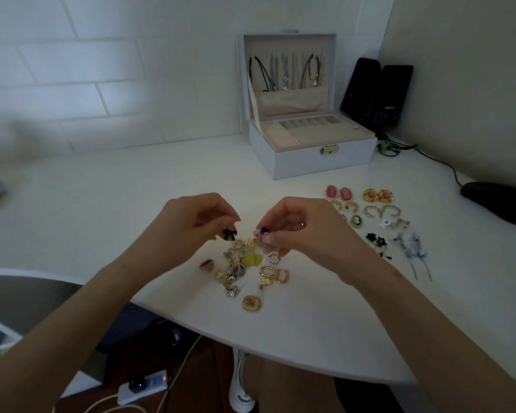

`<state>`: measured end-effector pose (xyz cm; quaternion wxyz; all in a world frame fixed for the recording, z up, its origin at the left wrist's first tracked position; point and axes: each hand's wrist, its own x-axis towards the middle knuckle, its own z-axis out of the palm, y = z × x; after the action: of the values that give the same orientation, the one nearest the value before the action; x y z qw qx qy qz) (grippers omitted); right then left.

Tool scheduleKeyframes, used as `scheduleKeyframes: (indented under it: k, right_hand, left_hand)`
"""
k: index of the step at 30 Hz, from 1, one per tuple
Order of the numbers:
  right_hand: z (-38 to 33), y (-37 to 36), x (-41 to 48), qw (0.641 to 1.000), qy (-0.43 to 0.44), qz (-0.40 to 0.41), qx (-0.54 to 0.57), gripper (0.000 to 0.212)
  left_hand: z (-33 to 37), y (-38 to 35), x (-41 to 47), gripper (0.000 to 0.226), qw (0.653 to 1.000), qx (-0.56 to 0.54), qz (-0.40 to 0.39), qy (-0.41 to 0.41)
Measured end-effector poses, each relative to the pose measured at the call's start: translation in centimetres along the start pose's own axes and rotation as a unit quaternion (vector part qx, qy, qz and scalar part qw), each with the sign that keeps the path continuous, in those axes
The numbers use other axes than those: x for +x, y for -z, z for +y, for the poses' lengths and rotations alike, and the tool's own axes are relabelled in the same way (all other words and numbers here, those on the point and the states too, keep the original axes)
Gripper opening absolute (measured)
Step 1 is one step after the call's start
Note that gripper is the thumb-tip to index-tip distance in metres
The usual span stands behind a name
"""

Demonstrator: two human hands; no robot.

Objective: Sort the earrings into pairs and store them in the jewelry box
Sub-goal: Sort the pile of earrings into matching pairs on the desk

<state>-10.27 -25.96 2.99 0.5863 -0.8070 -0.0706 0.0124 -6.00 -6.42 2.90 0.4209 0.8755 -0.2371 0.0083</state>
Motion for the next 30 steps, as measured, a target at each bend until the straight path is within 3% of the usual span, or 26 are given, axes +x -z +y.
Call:
scheduleKeyframes:
  k: [8,14,19,30]
  right_hand:
    - [-0.5,1.7,-1.6,0.998,0.028,-0.016,0.046,0.019]
    - [-0.4,3.6,-3.1,0.998,0.007,0.003,0.06,0.014]
    - [0.0,5.3,-4.4,0.999,0.002,0.041,-0.012,0.015]
    - [1.8,10.0,-8.2,0.995,0.004,0.098,-0.031,0.008]
  left_hand:
    - [2.6,-1.3,-0.1,0.012,0.994,-0.1,-0.043,0.015]
    - [4.6,-2.6,0.3,0.01,0.992,-0.11,-0.062,0.003]
    - [6.3,-3.9,0.5,0.011,0.991,-0.105,-0.077,-0.017]
    - [9.3,-8.2,1.2,0.006,0.985,-0.086,-0.139,-0.051]
